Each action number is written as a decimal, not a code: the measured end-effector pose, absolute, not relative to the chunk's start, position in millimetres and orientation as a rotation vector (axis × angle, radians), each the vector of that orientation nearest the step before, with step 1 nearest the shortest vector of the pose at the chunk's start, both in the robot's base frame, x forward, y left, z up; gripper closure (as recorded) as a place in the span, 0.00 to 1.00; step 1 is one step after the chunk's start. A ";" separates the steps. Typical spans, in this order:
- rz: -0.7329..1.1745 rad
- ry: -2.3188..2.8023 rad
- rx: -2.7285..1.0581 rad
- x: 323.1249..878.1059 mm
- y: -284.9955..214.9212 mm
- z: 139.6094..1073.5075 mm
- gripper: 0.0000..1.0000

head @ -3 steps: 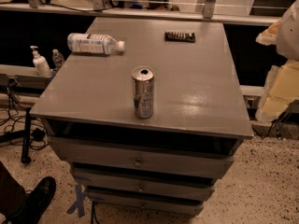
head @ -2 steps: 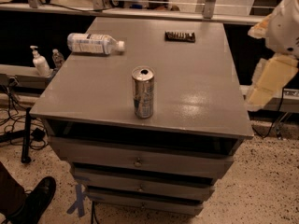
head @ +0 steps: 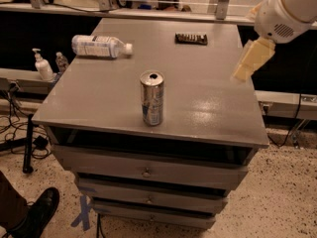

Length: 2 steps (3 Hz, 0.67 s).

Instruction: Pick rxbar chocolate

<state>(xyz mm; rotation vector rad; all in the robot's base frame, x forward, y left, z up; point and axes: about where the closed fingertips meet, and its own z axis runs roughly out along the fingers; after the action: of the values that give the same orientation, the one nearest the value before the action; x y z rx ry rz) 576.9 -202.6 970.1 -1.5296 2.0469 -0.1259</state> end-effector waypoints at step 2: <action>-0.028 2.034 -1.376 626.7 -196.8 955.1 0.00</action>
Offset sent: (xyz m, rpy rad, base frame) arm 0.0411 0.0035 -0.0097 0.1160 -0.0286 -0.0522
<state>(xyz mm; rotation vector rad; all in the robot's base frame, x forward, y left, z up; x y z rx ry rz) 626.7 -196.8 955.1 -1.3765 2.0338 -0.0285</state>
